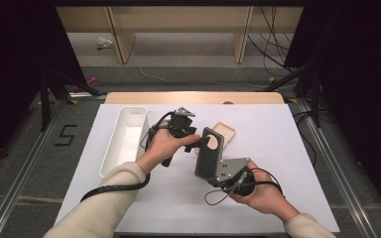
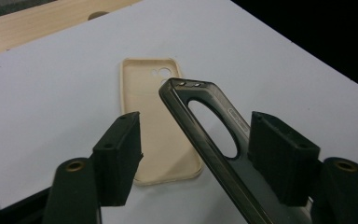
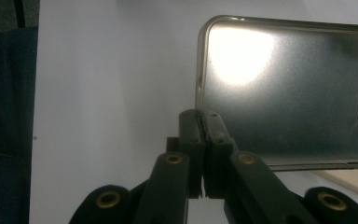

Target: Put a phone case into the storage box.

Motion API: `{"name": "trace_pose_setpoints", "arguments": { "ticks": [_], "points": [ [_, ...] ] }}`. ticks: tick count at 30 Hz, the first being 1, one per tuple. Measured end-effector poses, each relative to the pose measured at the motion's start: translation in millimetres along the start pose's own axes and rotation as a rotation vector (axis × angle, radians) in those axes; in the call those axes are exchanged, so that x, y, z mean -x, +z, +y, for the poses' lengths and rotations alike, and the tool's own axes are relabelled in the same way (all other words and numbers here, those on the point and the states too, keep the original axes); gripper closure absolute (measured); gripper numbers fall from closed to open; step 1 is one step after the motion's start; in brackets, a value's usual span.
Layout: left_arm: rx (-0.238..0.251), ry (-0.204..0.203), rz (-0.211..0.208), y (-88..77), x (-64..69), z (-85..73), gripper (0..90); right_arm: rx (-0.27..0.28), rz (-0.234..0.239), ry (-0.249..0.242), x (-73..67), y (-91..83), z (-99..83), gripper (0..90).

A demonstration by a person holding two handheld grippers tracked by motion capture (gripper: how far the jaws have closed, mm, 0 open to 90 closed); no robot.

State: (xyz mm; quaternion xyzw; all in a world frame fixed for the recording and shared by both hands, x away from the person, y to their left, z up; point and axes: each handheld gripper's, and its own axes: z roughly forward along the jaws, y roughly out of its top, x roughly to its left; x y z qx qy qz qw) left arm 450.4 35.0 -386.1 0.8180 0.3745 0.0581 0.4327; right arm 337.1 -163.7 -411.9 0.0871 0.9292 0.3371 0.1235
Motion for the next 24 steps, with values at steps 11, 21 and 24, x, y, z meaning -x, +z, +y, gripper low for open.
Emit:
{"name": "trace_pose_setpoints", "arguments": {
  "ticks": [11,21,24],
  "points": [
    [-0.044,-0.067,0.001,10.9,-6.0,8.1,49.5,-0.004,-0.005,-0.022,-2.9,0.4,2.7,88.8],
    [-0.059,-0.12,0.005,10.4,-9.3,12.1,64.1,-0.007,-0.01,-0.037,-4.4,0.7,4.0,88.8],
    [-0.07,-0.141,-0.002,10.7,-9.9,11.6,66.7,-0.01,-0.009,-0.043,-5.3,1.0,4.7,88.8]
  ]
}}
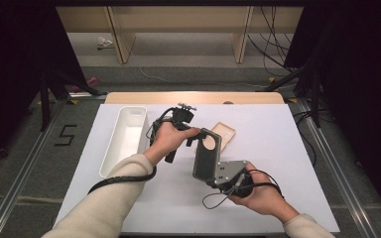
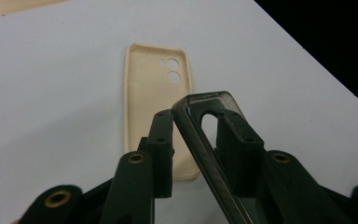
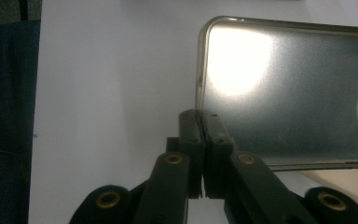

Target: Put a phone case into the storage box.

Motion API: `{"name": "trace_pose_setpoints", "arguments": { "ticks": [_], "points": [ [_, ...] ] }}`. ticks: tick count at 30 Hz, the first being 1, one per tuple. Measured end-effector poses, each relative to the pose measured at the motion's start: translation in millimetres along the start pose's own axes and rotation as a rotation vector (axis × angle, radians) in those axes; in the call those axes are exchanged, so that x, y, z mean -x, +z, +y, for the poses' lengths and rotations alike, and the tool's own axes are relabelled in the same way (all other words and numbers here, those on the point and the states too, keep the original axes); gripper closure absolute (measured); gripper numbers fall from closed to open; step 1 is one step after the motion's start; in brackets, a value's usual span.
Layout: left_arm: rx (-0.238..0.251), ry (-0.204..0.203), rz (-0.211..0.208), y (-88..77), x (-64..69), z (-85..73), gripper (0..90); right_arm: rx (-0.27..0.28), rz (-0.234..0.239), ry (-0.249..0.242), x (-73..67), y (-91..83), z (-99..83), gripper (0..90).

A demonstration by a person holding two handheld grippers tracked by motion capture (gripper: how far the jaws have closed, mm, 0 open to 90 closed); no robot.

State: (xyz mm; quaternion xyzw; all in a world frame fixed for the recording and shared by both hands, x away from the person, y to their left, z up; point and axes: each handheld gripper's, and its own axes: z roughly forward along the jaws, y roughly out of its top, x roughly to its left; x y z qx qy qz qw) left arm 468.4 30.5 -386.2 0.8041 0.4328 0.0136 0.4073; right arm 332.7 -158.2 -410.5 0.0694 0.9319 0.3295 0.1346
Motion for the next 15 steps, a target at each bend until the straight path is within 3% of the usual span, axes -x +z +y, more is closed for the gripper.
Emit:
{"name": "trace_pose_setpoints", "arguments": {
  "ticks": [9,15],
  "points": [
    [0.001,-0.053,-0.02,-2.3,2.0,0.3,72.3,-0.02,-0.001,-0.026,-3.0,3.3,1.6,88.9],
    [0.029,-0.102,-0.06,-5.9,8.0,1.5,77.9,-0.038,0.004,-0.029,-2.7,5.9,0.6,89.1]
  ]
}}
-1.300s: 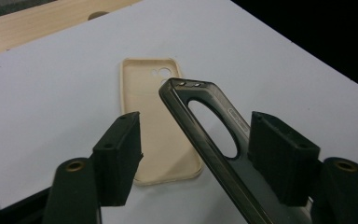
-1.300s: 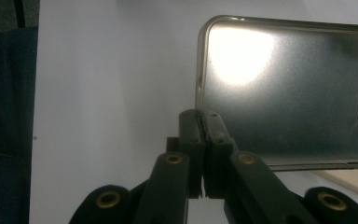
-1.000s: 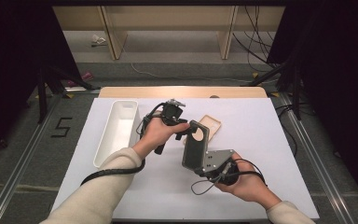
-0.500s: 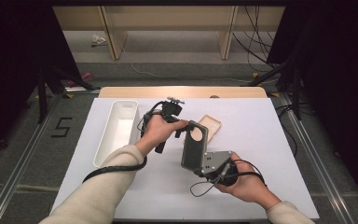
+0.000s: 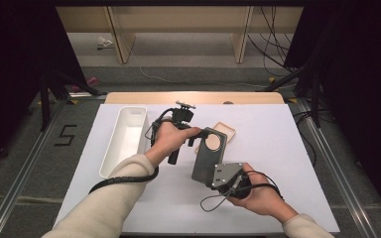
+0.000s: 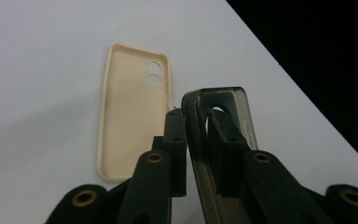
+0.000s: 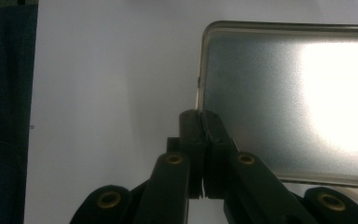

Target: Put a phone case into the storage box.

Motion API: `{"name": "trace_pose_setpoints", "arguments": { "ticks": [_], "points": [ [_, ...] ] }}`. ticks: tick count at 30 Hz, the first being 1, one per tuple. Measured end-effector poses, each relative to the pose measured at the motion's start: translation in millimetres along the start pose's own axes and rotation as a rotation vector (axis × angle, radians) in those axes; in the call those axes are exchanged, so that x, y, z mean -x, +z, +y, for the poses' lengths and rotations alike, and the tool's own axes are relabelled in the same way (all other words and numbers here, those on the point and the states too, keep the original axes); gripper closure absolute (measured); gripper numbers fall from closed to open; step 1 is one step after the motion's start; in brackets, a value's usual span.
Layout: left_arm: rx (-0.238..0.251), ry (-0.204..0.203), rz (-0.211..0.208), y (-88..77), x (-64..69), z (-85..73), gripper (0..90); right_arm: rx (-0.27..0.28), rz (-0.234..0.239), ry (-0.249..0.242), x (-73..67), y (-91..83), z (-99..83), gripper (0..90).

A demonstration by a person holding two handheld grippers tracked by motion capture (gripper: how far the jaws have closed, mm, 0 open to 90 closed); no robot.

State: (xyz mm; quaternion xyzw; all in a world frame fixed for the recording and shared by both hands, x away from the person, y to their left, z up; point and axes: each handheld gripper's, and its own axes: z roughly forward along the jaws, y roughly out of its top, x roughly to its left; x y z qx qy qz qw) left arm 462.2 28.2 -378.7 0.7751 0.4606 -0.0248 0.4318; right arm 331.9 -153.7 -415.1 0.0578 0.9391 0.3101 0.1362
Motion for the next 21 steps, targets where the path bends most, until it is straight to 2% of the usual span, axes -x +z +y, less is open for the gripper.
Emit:
{"name": "trace_pose_setpoints", "arguments": {
  "ticks": [5,13,14,15,17,21],
  "points": [
    [0.032,-0.006,-0.043,-2.7,8.0,1.4,81.5,-0.012,-0.004,0.003,0.5,1.6,-0.4,89.2],
    [0.096,0.068,-0.058,-8.8,21.2,2.5,82.4,-0.025,-0.028,0.011,3.6,2.2,-2.8,88.0],
    [0.102,0.087,-0.054,-9.7,22.4,2.5,82.5,-0.016,-0.043,0.017,4.2,2.9,-3.9,82.3],
    [0.108,0.123,-0.032,-10.3,23.9,2.3,82.5,-0.016,-0.043,0.017,4.2,2.9,-3.9,82.3],
    [0.134,0.166,-0.011,-12.6,24.8,1.6,82.4,-0.003,-0.064,0.036,5.5,2.2,-4.8,71.7],
    [0.172,0.181,-0.012,-17.2,21.8,-0.5,82.4,0.036,-0.111,0.085,10.0,-1.9,-6.8,56.3]
  ]
}}
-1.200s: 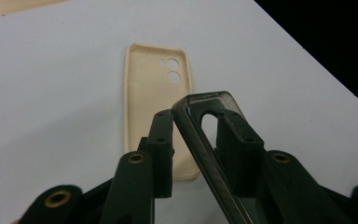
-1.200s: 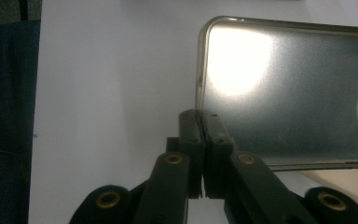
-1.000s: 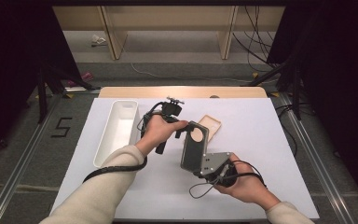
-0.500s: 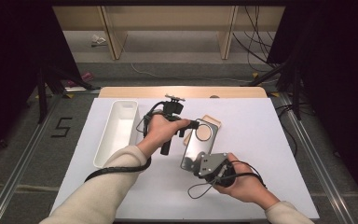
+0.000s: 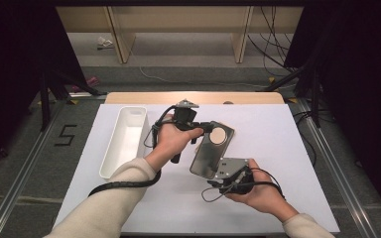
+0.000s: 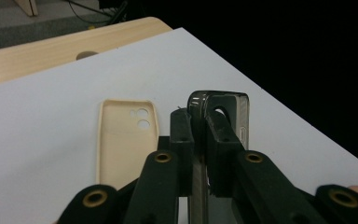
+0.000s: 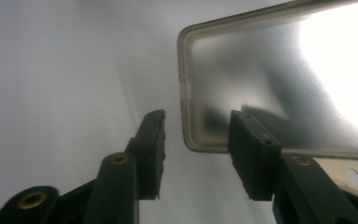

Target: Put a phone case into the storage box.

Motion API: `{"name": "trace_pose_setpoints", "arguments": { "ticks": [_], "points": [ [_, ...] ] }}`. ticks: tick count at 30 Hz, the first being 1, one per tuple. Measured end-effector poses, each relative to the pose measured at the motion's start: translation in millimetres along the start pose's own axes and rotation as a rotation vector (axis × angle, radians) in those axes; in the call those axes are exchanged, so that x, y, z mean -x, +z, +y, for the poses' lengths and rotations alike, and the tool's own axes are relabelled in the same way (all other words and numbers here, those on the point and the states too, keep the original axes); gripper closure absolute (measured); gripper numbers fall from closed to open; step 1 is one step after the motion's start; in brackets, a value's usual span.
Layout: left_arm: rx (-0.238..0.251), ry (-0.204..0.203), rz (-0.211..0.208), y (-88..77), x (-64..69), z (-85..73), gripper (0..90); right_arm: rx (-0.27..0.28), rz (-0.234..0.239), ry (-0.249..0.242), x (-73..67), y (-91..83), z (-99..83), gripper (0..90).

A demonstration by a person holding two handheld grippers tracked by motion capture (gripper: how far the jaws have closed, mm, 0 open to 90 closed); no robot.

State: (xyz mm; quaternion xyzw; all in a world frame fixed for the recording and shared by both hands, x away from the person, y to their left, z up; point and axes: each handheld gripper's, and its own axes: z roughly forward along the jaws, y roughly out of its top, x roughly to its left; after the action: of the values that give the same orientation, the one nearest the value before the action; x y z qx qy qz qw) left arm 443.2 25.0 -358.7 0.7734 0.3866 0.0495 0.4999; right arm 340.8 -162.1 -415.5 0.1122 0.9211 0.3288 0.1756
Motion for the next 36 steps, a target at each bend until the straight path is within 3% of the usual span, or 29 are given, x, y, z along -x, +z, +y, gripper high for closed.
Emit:
{"name": "trace_pose_setpoints", "arguments": {
  "ticks": [8,10,17,28,36],
  "points": [
    [0.091,0.003,-0.025,-16.3,-10.2,-11.9,82.3,0.08,-0.086,0.127,15.8,-7.5,-9.2,37.5],
    [0.12,0.012,-0.028,-21.6,-13.3,-15.4,82.3,0.102,-0.087,0.176,20.0,-10.1,-10.6,34.7],
    [0.2,0.016,-0.029,-39.2,-22.2,-29.8,82.3,0.155,-0.106,0.263,30.2,-14.4,-16.9,27.2],
    [0.277,0.016,-0.031,-58.7,-29.7,-50.8,82.3,0.195,-0.126,0.35,39.9,-18.1,-24.6,21.5],
    [0.297,0.032,-0.027,-66.1,-29.0,-63.2,82.2,0.205,-0.121,0.365,41.3,-17.5,-25.4,20.8]
  ]
}}
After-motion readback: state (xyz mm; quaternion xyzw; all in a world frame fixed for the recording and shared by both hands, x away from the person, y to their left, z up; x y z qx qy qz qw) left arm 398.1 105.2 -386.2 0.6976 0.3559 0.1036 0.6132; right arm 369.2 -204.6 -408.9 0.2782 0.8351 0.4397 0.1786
